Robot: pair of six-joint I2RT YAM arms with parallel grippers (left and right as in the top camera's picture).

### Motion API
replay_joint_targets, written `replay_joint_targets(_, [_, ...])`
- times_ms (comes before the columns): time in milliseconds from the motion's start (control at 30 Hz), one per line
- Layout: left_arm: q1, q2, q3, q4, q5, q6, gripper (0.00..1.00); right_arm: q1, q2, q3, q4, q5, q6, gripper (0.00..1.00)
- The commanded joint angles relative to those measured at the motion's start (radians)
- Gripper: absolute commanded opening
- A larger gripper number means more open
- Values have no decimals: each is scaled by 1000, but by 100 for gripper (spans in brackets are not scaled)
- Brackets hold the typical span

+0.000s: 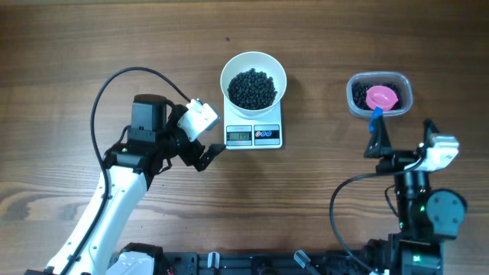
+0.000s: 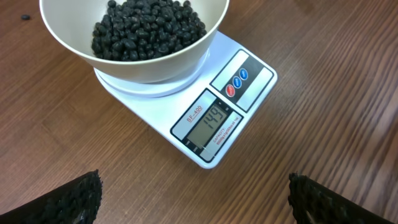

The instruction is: Scoop item into bowl and weigh 150g on scale

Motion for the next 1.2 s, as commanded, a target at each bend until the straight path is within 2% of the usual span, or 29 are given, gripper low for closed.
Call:
replay_joint_targets(0, [4,3,-5,0,1,-6,100,27,-112,-101,37,10,-115,100])
replay_joint_targets(367, [4,3,-5,0,1,-6,100,38,-291,-264,49,2,-119,100])
replay_joint_targets(633, [4,3,-5,-1,1,-6,100,39,-291,-264,-57,-27,-91,100])
replay_joint_targets(1167, [4,3,-5,0,1,-6,100,39,-291,-264,-56,-27,-92,100])
